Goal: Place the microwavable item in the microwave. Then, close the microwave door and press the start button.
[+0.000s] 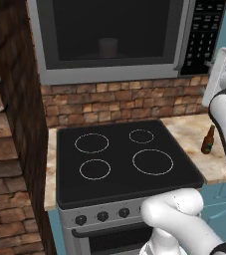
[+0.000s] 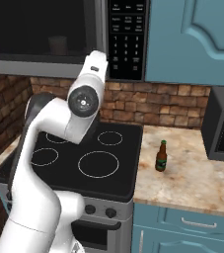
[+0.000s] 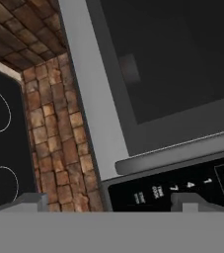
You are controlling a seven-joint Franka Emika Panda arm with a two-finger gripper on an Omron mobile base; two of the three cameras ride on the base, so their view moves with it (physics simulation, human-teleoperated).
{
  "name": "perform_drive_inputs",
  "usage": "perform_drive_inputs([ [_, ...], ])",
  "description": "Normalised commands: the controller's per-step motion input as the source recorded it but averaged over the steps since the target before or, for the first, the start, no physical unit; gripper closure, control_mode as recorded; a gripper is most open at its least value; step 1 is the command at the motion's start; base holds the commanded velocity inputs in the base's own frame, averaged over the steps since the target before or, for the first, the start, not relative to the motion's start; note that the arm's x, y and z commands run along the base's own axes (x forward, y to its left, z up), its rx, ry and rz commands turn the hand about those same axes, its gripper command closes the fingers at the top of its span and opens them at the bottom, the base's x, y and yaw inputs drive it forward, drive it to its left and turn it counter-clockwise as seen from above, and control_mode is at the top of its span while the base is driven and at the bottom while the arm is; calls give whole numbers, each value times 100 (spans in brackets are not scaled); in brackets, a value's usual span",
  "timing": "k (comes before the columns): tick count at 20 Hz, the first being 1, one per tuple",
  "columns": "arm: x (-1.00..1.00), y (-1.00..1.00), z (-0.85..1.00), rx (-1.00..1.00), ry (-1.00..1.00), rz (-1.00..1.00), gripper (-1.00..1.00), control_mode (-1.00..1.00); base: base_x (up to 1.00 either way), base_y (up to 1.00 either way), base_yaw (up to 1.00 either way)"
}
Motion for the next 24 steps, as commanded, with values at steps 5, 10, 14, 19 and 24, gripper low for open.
perform_drive_inputs([
  [5, 28, -20, -27, 0, 0, 0, -100, -100, 0, 0, 0],
  [10, 48, 0, -21, 1, 0, 6, -100, -100, 0, 0, 0],
  [14, 47, -1, -10, 2, 0, 5, -100, -100, 0, 0, 0],
  [19, 47, -15, 0, 2, 0, 5, -100, -100, 0, 0, 0],
  [24, 55, -9, -3, 1, 0, 4, -100, -100, 0, 0, 0],
])
